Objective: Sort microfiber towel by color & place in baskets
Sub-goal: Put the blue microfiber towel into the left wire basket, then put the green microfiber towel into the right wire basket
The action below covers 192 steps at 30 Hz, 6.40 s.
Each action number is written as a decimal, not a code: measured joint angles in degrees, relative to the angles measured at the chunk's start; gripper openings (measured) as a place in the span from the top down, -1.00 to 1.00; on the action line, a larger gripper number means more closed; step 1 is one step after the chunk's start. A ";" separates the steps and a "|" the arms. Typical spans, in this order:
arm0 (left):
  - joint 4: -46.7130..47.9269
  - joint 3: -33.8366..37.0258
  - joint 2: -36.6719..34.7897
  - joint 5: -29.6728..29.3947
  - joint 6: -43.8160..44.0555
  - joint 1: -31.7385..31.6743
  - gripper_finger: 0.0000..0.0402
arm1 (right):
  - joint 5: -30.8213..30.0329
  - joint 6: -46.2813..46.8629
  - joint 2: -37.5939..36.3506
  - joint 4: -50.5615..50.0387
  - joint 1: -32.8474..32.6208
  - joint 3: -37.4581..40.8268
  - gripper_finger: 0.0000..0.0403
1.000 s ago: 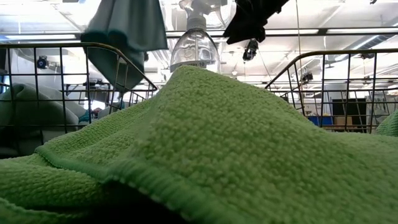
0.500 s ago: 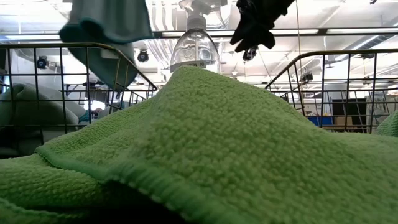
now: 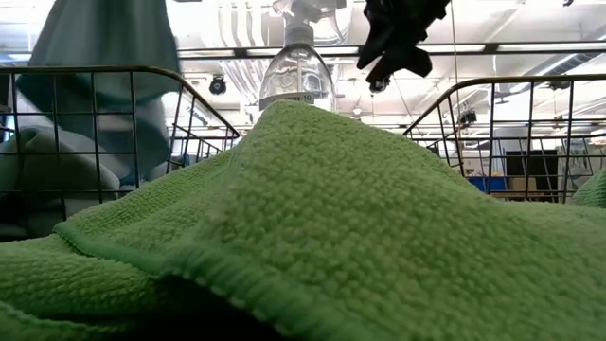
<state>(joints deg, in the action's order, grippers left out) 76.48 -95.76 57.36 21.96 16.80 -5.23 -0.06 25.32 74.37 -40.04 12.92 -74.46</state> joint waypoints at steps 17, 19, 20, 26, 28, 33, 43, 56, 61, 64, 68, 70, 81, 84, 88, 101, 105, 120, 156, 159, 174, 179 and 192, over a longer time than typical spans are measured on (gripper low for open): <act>-7.42 30.46 -8.43 -0.52 0.39 0.00 1.00 | -2.95 4.71 4.16 -0.01 -6.70 0.00 0.18; -7.56 32.11 -7.86 -0.52 0.44 0.00 1.00 | -2.93 4.72 5.07 -0.01 -6.73 0.00 0.18; -7.58 32.67 -7.54 -0.48 0.44 0.00 1.00 | -2.93 4.72 5.50 -0.01 -6.73 0.00 0.18; -7.81 33.47 -4.24 -0.44 0.46 0.00 1.00 | -2.92 4.68 7.71 -0.05 -6.70 0.00 0.18; -7.93 32.28 -2.67 -0.43 0.46 0.00 1.00 | -2.91 4.67 8.11 -0.09 -6.70 0.00 0.18; -7.98 27.74 1.25 -0.45 -2.21 0.00 1.00 | -2.90 4.63 8.31 -0.16 -6.70 0.00 0.18; -6.94 23.31 5.11 -6.34 -2.95 0.00 0.96 | -2.85 4.02 8.21 -0.18 -6.70 0.00 0.18; -3.98 22.26 6.34 -6.38 -4.09 -0.01 0.42 | -2.77 3.28 8.15 -0.19 -6.70 0.02 0.18; -5.46 18.59 5.95 -6.38 -9.02 0.06 0.37 | -2.79 2.90 8.01 -0.22 -6.70 0.03 0.18; -7.35 15.41 5.69 -6.38 -12.89 0.06 0.37 | -2.86 1.85 7.66 -0.21 -6.70 0.04 0.18; -8.84 11.73 5.62 -6.38 -17.03 0.06 0.37 | -2.90 1.66 7.37 -0.10 -6.81 0.04 0.18; -9.36 10.78 5.62 -6.15 -18.27 0.06 0.37 | -2.66 2.17 7.37 -0.17 -7.32 0.04 0.18; -9.02 10.50 5.23 -5.79 -24.11 0.06 0.37 | 5.21 13.12 7.37 0.32 -18.35 -0.51 0.18; -9.03 10.89 5.13 -5.77 -25.43 0.06 0.37 | 5.05 16.42 7.37 0.51 -22.26 -2.12 0.18; -9.06 11.91 4.83 -5.73 -26.80 0.06 0.37 | 5.05 21.34 7.37 0.48 -27.87 -3.52 0.18; -9.00 13.42 4.46 -4.37 -30.99 0.06 0.37 | 2.57 44.02 7.56 0.40 -43.88 -3.91 0.19; -9.03 13.42 4.39 -4.37 -32.37 0.06 0.37 | 0.85 51.22 7.56 -1.45 -46.97 -3.91 0.19; -9.89 13.42 4.37 -4.37 -31.34 0.06 0.37 | 4.60 65.09 7.56 -18.55 -50.61 -3.78 0.19; -10.84 13.42 4.37 -4.39 -31.32 0.06 0.37 | 17.19 73.06 7.46 -2.87 -50.79 16.61 0.19; -11.14 13.42 4.39 -4.42 -31.32 0.04 0.37 | 17.26 71.46 7.44 -3.17 -50.79 17.45 0.19; -12.26 13.40 4.39 -4.44 -32.15 0.04 0.37 | 17.05 69.87 7.61 -1.39 -50.79 17.73 0.71; -12.25 13.41 4.39 -4.44 -32.15 0.04 0.37 | 17.87 69.56 7.61 3.45 -50.79 17.70 0.93; -12.23 13.40 4.39 -4.46 -32.17 0.04 0.37 | 17.97 66.97 7.56 -1.13 -50.77 8.68 0.95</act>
<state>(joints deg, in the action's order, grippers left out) 64.25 -82.37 61.76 17.50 -15.38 -5.19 17.91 92.29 81.93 -41.17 -37.85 -65.77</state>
